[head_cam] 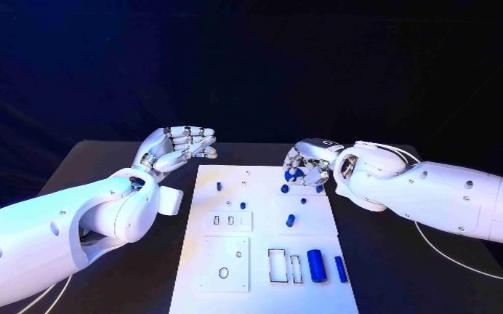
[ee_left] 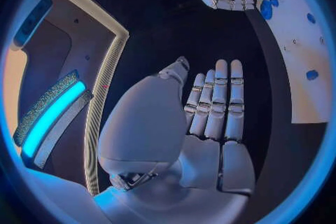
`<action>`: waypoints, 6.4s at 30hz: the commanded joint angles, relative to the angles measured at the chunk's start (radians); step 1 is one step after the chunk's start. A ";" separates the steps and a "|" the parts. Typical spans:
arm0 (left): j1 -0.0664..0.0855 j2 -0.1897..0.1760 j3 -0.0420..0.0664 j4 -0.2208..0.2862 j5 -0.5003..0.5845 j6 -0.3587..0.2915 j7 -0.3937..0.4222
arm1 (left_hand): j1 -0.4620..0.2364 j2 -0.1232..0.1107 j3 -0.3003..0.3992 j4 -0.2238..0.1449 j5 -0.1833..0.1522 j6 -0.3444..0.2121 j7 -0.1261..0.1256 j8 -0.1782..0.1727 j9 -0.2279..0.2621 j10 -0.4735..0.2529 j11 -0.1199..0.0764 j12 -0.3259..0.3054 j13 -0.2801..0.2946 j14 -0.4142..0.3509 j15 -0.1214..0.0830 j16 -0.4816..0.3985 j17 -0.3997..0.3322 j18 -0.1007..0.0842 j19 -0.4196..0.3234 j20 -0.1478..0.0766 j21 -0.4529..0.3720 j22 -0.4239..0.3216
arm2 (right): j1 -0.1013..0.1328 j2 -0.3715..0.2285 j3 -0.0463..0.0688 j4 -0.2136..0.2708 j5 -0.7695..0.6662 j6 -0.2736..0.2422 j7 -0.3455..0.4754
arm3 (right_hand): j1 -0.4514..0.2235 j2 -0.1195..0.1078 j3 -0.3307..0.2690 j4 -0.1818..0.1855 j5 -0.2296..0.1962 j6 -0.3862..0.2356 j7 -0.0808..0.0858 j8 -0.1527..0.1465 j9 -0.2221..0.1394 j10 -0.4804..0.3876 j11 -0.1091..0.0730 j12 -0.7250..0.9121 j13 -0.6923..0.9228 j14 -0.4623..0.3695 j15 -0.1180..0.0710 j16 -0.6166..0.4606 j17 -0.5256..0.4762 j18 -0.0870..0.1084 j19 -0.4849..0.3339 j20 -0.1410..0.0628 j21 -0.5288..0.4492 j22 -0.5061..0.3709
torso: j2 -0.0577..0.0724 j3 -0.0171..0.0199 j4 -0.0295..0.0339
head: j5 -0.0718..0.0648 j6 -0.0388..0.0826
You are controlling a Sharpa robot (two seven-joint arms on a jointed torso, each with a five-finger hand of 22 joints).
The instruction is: Assemble the parts on the task board
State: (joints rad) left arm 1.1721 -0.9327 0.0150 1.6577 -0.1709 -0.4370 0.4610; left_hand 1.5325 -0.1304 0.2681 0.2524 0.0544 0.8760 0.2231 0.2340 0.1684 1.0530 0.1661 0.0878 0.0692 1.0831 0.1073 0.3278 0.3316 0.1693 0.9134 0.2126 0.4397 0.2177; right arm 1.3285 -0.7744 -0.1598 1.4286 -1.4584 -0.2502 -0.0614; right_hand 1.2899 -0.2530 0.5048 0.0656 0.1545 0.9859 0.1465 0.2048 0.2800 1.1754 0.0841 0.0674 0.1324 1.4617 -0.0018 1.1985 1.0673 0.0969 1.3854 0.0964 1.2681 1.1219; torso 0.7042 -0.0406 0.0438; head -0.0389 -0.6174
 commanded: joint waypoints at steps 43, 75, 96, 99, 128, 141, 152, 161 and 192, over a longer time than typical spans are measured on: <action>0.027 -0.015 0.008 0.038 0.002 0.040 -0.014 | -0.004 -0.011 0.011 0.000 0.002 0.006 0.011 -0.007 0.001 0.005 0.005 -0.011 0.001 -0.017 0.004 -0.004 0.010 0.010 0.005 -0.001 0.019 0.009 | -0.022 0.066 -0.005 -0.052 -0.139 0.119 -0.101 | 0.019 0.014 0.022 0.033 0.005 -0.002 0.001 0.004 0.035 0.015 0.001 0.007 0.019 0.046 0.008 0.135 0.126 -0.042 0.053 0.009 0.131 0.183 | 0.032 -0.0116 0.0153 | -0.011 -0.012; 0.031 -0.016 0.008 0.036 0.002 0.039 -0.022 | 0.002 -0.007 0.018 -0.003 0.002 0.007 0.012 -0.007 0.002 0.008 0.005 -0.014 0.001 -0.017 0.004 -0.004 0.017 0.010 0.001 -0.002 0.027 0.013 | -0.025 0.092 -0.005 -0.050 -0.136 -0.089 -0.110 | 0.063 0.074 0.095 -0.010 -0.008 0.071 -0.023 0.073 0.121 0.109 -0.029 0.021 0.043 0.045 -0.018 0.169 0.140 -0.054 0.077 -0.010 0.181 0.260 | 0.032 -0.0135 0.0148 | -0.012 -0.009; 0.032 -0.009 0.008 0.032 0.004 0.041 -0.023 | 0.005 -0.006 0.022 -0.005 0.002 0.007 0.012 -0.008 0.002 0.008 0.005 -0.015 0.001 -0.017 0.003 -0.004 0.020 0.010 -0.001 -0.002 0.030 0.016 | -0.018 0.269 -0.002 -0.203 -0.124 -0.181 -0.108 | 0.042 0.070 0.094 -0.004 -0.014 0.061 -0.021 0.072 0.131 0.108 -0.027 0.015 0.045 0.045 -0.017 0.170 0.138 -0.054 0.075 -0.009 0.180 0.260 | 0.035 -0.0150 0.0169 | -0.005 0.000; 0.032 -0.007 0.008 0.031 0.004 0.042 -0.024 | 0.005 -0.006 0.022 -0.005 0.002 0.007 0.012 -0.008 0.002 0.008 0.005 -0.015 0.001 -0.017 0.003 -0.004 0.020 0.010 -0.001 -0.002 0.030 0.016 | -0.019 0.289 -0.002 -0.226 -0.120 -0.176 -0.102 | 0.041 0.070 0.094 -0.004 -0.015 0.060 -0.020 0.071 0.132 0.108 -0.027 0.015 0.045 0.044 -0.017 0.170 0.137 -0.053 0.074 -0.009 0.179 0.258 | 0.035 -0.0152 0.0189 | -0.003 -0.002; 0.038 -0.002 0.008 0.027 0.004 0.043 -0.027 | 0.007 -0.006 0.025 -0.007 0.002 0.007 0.012 -0.008 0.002 0.008 0.005 -0.016 0.001 -0.018 0.003 -0.004 0.023 0.010 -0.003 -0.003 0.034 0.018 | -0.033 0.342 -0.004 -0.287 -0.104 -0.098 -0.088 | 0.019 0.063 0.095 0.004 -0.023 0.043 -0.015 0.064 0.139 0.098 -0.021 0.005 0.046 0.043 -0.012 0.172 0.135 -0.052 0.069 -0.005 0.174 0.252 | 0.036 -0.0168 0.0198 | 0.009 -0.008; 0.039 0.000 0.008 0.025 0.004 0.043 -0.028 | 0.007 -0.006 0.026 -0.007 0.002 0.007 0.012 -0.009 0.002 0.009 0.005 -0.016 0.001 -0.018 0.003 -0.004 0.024 0.010 -0.003 -0.003 0.035 0.019 | -0.039 0.352 -0.004 -0.302 -0.102 -0.094 -0.089 | 0.008 0.053 0.096 0.008 -0.030 0.029 -0.009 0.056 0.143 0.086 -0.016 -0.002 0.045 0.042 -0.008 0.172 0.133 -0.050 0.063 -0.001 0.169 0.246 | 0.036 -0.0181 0.0197 | 0.014 -0.011; 0.040 0.001 0.008 0.023 0.004 0.045 -0.029 | 0.007 -0.006 0.026 -0.007 0.002 0.007 0.012 -0.009 0.002 0.009 0.005 -0.016 0.001 -0.018 0.003 -0.004 0.024 0.010 -0.003 -0.003 0.035 0.019 | -0.039 0.360 -0.004 -0.316 -0.096 -0.123 -0.081 | -0.010 0.012 0.066 0.020 -0.091 -0.100 0.019 -0.030 0.136 -0.106 0.022 0.000 0.004 0.010 0.024 0.119 0.032 -0.010 -0.045 0.030 0.035 0.078 | 0.035 -0.0181 0.0208 | 0.015 -0.008; 0.040 -0.004 0.008 0.021 0.004 0.045 -0.029 | 0.007 -0.006 0.026 -0.007 0.002 0.007 0.012 -0.009 0.002 0.009 0.005 -0.016 0.001 -0.018 0.003 -0.004 0.024 0.010 -0.003 -0.003 0.035 0.019 | -0.039 0.298 -0.004 -0.255 -0.095 -0.139 -0.080 | -0.002 0.016 0.045 0.020 -0.089 -0.105 0.019 -0.037 0.137 -0.122 0.023 0.005 -0.002 0.001 0.025 0.100 0.000 -0.003 -0.064 0.031 0.005 0.044 | 0.034 -0.0162 0.0134 | 0.019 -0.005; 0.040 -0.006 0.007 0.002 0.011 0.059 -0.027 | 0.007 -0.007 0.030 -0.008 0.002 0.007 0.012 -0.009 0.002 0.010 0.005 -0.018 0.001 -0.018 0.003 -0.005 0.028 0.009 -0.006 -0.003 0.040 0.022 | 0.003 0.023 0.012 -0.162 0.106 0.041 -0.069 | 0.156 0.073 -0.474 0.226 0.053 -0.161 -0.004 0.028 0.205 -0.029 -0.026 0.610 0.559 0.049 -0.013 0.229 0.184 -0.037 0.036 -0.006 0.093 0.220 | 0.028 -0.0087 0.0002 | 0.002 -0.003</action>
State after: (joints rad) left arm 1.2105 -0.9411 0.0215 1.6585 -0.1668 -0.3978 0.4258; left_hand 1.5324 -0.1381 0.2929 0.2441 0.0543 0.8759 0.2230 0.2303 0.1689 1.0565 0.1698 0.0726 0.0689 1.0718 0.1111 0.3277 0.3586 0.1693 0.9132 0.2126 0.4763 0.2387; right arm 1.3338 -0.7570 -0.1472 1.2729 -1.3805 -0.2716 -0.1564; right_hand 1.4488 -0.1931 0.0361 0.2911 0.2014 0.8241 0.1397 0.2312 0.4845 1.1502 0.0589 0.6763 0.6911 1.4649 -0.0095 1.4248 1.2458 0.0689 1.4169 0.0898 1.3596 1.3081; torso 0.7312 -0.0496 0.0421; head -0.0369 -0.6181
